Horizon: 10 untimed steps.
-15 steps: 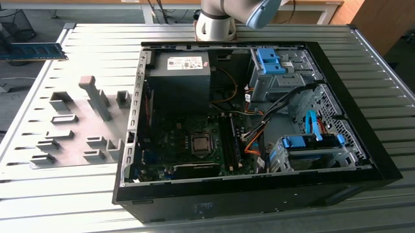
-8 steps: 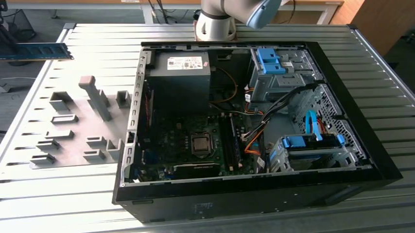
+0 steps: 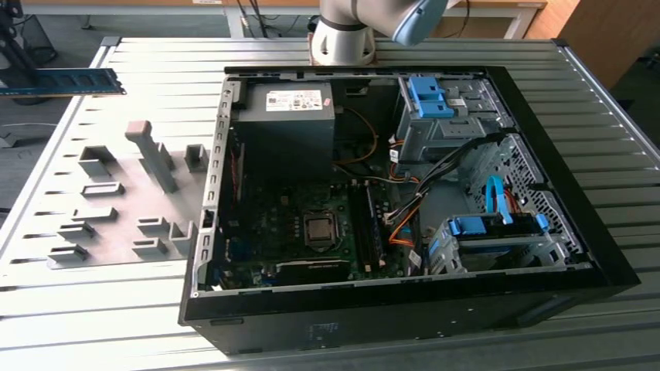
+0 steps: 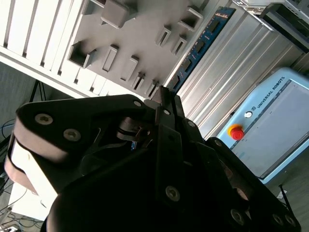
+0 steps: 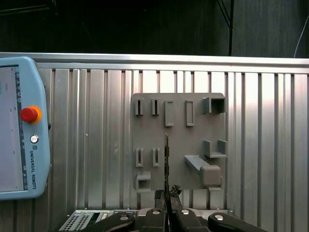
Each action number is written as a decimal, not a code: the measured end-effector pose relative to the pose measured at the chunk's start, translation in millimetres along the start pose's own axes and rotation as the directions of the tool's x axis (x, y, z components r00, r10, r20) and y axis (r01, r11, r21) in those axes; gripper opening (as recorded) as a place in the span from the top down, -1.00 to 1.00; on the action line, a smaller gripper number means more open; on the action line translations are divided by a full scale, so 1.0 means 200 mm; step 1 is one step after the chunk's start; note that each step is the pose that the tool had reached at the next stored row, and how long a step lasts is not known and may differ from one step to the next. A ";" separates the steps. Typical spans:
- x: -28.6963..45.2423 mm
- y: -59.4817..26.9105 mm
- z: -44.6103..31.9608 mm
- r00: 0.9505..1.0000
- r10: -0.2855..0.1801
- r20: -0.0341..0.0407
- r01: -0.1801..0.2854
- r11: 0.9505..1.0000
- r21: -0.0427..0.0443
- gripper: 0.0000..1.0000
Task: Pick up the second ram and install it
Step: 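Pick up the second ram and move it above second insertion slot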
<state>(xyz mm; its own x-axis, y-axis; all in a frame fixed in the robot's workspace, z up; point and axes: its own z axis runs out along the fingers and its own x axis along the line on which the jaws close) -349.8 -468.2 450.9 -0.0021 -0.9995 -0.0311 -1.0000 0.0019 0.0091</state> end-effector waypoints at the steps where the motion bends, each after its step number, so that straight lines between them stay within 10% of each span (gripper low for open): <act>1: 0.000 -0.004 0.000 1.000 0.000 0.000 0.000 1.000 0.000 0.72; 10: 0.000 -0.040 0.000 1.000 0.000 0.000 0.000 1.000 0.000 0.72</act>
<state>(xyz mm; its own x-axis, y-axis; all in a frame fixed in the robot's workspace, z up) -341.9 -468.1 450.9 -0.0022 -0.9995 -0.0311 -1.0000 0.0019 0.0091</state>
